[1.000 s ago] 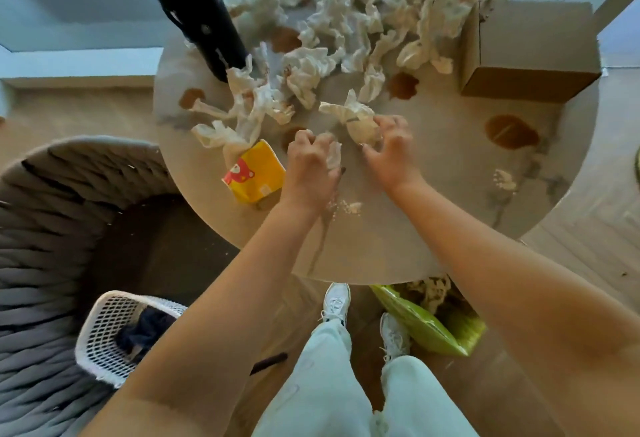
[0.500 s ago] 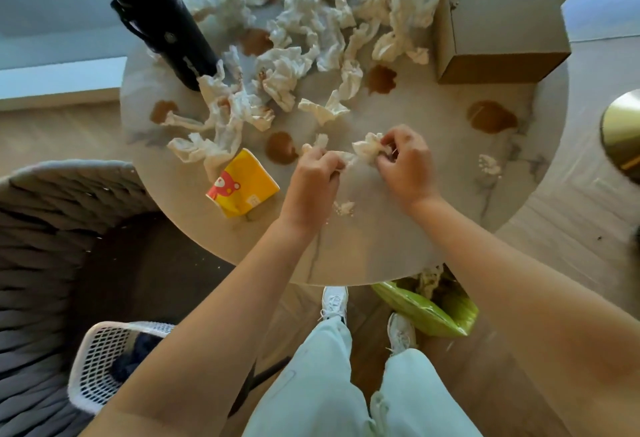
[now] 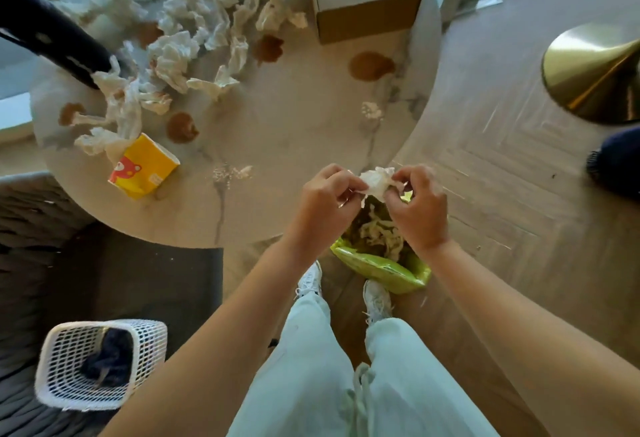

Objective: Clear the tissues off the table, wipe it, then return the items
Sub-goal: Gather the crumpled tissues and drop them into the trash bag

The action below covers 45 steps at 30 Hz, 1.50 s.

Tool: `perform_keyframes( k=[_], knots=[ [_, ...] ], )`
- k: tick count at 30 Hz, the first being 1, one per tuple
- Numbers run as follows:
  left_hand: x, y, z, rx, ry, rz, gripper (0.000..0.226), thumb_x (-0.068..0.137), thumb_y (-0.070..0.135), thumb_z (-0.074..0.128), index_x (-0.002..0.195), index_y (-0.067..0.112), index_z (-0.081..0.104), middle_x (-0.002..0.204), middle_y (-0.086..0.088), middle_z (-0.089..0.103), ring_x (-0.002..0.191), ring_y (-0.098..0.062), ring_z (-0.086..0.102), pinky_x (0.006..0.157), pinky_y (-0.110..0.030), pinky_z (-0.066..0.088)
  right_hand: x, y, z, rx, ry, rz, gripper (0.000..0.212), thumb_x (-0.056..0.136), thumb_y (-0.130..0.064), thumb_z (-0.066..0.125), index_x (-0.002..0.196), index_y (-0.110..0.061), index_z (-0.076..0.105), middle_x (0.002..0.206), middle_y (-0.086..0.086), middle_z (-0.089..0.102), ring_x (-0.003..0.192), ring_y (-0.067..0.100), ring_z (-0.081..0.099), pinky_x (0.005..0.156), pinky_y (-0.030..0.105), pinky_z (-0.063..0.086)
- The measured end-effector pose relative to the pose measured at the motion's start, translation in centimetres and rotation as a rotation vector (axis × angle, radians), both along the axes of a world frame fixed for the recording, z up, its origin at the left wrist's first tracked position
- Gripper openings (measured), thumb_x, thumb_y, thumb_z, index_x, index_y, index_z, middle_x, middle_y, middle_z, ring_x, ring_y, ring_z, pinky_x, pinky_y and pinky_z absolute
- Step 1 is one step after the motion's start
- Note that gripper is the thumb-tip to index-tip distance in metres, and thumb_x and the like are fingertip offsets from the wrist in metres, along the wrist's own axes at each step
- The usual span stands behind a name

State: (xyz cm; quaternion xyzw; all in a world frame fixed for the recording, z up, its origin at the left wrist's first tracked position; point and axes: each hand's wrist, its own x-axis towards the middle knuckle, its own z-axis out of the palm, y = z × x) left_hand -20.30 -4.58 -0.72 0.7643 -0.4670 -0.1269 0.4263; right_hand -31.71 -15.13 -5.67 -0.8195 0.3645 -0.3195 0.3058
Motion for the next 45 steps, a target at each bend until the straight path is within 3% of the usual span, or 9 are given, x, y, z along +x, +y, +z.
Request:
perform_keyframes(
  k=[4,9,16,20,27,32,37,42,45],
  knots=[
    [-4.6,-1.6,-1.6,0.065,0.027,-0.143,0.01,0.074,0.0,0.071,0.083,0.003,0.069,0.081,-0.005,0.063,0.063,-0.009,0.057,0.063,-0.015,0.049,-5.4,-0.6,-2.1,0.095,0.136,-0.07,0.011,0.07,0.007,0.064,0.079,-0.001,0.062,0.076,0.013,0.063,0.072,0.027,0.057,0.064,0.019,0.039],
    [-6.6,-3.3,-6.3,0.279,0.006,-0.136,0.009,0.076,-0.001,0.069,0.085,0.0,0.068,0.079,-0.01,0.061,0.067,-0.015,0.054,0.066,-0.022,0.048,-8.9,-1.8,-6.3,0.399,0.39,-0.124,0.016,0.084,0.001,0.053,0.098,0.0,0.061,0.104,0.017,0.06,0.091,0.031,0.056,0.071,0.021,0.034],
    [-6.5,-4.5,-10.2,0.633,0.143,-0.171,0.034,0.081,-0.002,0.06,0.116,-0.001,0.06,0.119,-0.017,0.057,0.099,-0.027,0.059,0.09,-0.03,0.046,-9.2,-3.2,-9.5,0.628,0.617,-0.024,0.036,0.086,-0.005,0.05,0.122,-0.01,0.054,0.126,0.013,0.052,0.113,0.029,0.05,0.093,0.034,0.04],
    [-6.3,-3.6,-9.1,0.581,0.165,-0.108,0.032,0.087,0.004,0.058,0.119,0.001,0.059,0.118,-0.015,0.059,0.101,-0.024,0.059,0.093,-0.029,0.047,-9.1,-3.1,-8.4,0.601,0.603,0.004,0.033,0.088,-0.009,0.049,0.121,-0.012,0.055,0.126,0.009,0.054,0.113,0.026,0.051,0.094,0.041,0.045],
    [-5.1,-1.1,-6.2,0.431,0.156,0.006,0.027,0.088,0.003,0.056,0.114,0.005,0.062,0.108,-0.01,0.063,0.082,-0.007,0.054,0.076,-0.004,0.041,-6.2,-2.7,-4.0,0.463,0.452,0.073,0.028,0.09,-0.008,0.048,0.115,-0.008,0.06,0.117,0.009,0.059,0.107,0.023,0.056,0.089,0.035,0.048],
    [-3.2,-1.0,-3.1,0.239,0.117,0.135,0.024,0.084,-0.002,0.058,0.106,0.004,0.066,0.1,-0.008,0.065,0.084,-0.012,0.058,0.08,-0.017,0.047,-1.5,-1.7,0.3,0.177,0.232,0.093,0.021,0.083,0.004,0.051,0.096,-0.001,0.066,0.093,0.014,0.063,0.089,0.028,0.058,0.074,0.025,0.044],
    [2.7,-0.3,-0.5,0.107,0.052,0.26,0.024,0.079,-0.009,0.058,0.099,0.0,0.067,0.095,-0.013,0.063,0.08,-0.014,0.058,0.075,-0.007,0.044,5.0,-1.3,3.5,0.066,0.084,0.209,0.021,0.079,0.007,0.054,0.093,-0.002,0.067,0.09,0.012,0.065,0.088,0.025,0.06,0.077,0.027,0.05],
    [11.1,1.0,0.7,0.168,-0.045,0.371,0.025,0.077,-0.003,0.061,0.1,0.002,0.067,0.098,-0.013,0.062,0.093,-0.026,0.059,0.084,-0.033,0.048,13.0,-1.4,4.7,0.043,0.088,0.289,0.026,0.077,0.008,0.053,0.097,-0.001,0.067,0.093,0.014,0.063,0.091,0.028,0.058,0.081,0.024,0.043],
    [16.4,1.4,0.9,0.244,-0.125,0.418,0.028,0.077,0.002,0.065,0.105,0.003,0.066,0.106,-0.015,0.061,0.1,-0.033,0.056,0.089,-0.032,0.042,17.9,-1.6,4.9,0.04,0.147,0.368,0.029,0.081,0.006,0.053,0.107,0.0,0.064,0.102,0.014,0.061,0.096,0.028,0.057,0.084,0.03,0.049]
  ],
)
